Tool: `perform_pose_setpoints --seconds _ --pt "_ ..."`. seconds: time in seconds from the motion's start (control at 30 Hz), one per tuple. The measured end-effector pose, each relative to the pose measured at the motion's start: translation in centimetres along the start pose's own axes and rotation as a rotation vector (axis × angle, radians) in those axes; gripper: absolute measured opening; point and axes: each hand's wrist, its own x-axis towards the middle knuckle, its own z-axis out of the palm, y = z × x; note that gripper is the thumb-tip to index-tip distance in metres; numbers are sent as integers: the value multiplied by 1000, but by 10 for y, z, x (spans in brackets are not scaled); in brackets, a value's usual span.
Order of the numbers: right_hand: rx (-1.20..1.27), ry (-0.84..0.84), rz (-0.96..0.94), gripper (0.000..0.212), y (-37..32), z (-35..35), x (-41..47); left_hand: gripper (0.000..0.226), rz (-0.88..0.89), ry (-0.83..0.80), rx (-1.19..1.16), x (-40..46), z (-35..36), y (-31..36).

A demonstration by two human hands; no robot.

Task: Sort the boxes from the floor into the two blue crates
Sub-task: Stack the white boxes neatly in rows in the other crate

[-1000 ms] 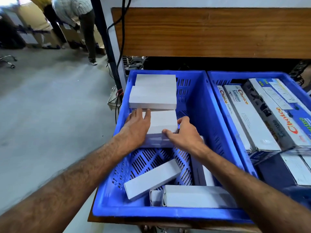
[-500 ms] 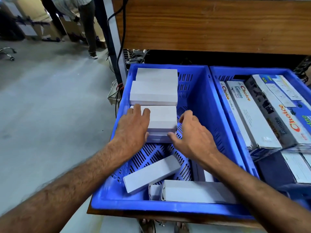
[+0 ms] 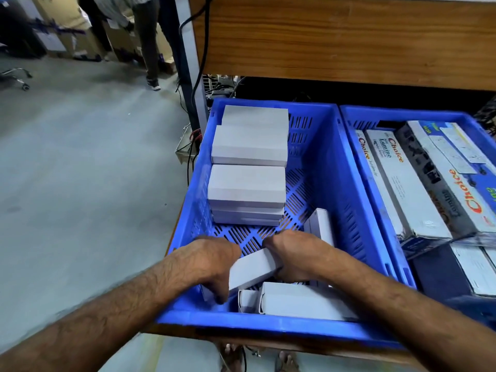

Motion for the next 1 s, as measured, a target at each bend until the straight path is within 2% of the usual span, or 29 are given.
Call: perform_pose_setpoints --seconds 0.27,0.43,0.67,0.73,0.83,1.0 --pt "-33 325 124 31 4 -7 -4 68 -113 339 83 19 -9 -7" --pt "20 294 145 38 0 -3 2 65 -141 311 176 35 -11 -3" --pt "378 245 250 70 15 6 -6 71 -171 481 209 38 -8 -4" --pt "441 225 266 61 17 8 -5 72 -171 498 197 38 -7 -3" --pt "457 231 276 32 14 12 -2 70 -169 477 182 41 -3 -3" --pt "436 199 282 24 10 14 4 79 -181 290 119 45 4 -3"
